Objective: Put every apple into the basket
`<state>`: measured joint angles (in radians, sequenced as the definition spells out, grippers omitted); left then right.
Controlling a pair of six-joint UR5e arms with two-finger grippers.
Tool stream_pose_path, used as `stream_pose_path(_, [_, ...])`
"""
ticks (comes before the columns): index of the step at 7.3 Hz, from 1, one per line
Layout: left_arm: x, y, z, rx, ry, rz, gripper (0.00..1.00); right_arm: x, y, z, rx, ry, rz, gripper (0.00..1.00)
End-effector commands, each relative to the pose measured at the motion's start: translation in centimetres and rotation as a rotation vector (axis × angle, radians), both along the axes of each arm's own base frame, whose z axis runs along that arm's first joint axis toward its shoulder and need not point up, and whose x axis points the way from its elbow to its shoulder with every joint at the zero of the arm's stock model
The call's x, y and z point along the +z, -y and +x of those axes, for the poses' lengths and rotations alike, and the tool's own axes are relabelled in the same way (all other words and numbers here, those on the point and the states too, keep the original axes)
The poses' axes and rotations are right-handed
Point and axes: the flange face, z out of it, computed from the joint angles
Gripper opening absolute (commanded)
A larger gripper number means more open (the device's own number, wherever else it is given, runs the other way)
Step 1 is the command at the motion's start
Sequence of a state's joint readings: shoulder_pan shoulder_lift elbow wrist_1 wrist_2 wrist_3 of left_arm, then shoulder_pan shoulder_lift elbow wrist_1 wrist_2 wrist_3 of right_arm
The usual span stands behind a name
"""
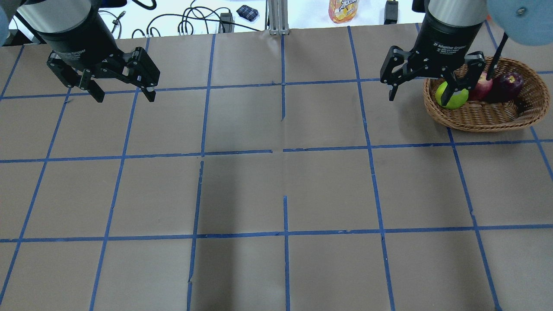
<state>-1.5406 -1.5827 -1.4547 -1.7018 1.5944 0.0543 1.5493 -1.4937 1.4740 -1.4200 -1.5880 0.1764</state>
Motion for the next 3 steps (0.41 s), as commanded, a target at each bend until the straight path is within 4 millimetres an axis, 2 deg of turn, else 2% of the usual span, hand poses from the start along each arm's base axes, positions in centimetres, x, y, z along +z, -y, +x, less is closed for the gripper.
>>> stream_pose_path(1, [-0.4,0.7,0.0,0.006,-0.004,0.007,1.0,1.2,-1.3,-0.1,0.008,0.0,-0.019,1.0])
stream_pose_path(3, [-0.1,1.2,0.0,0.006,-0.005,0.001,1.0,0.6,-2.4,0.0,0.007,0.003,-0.01,1.0])
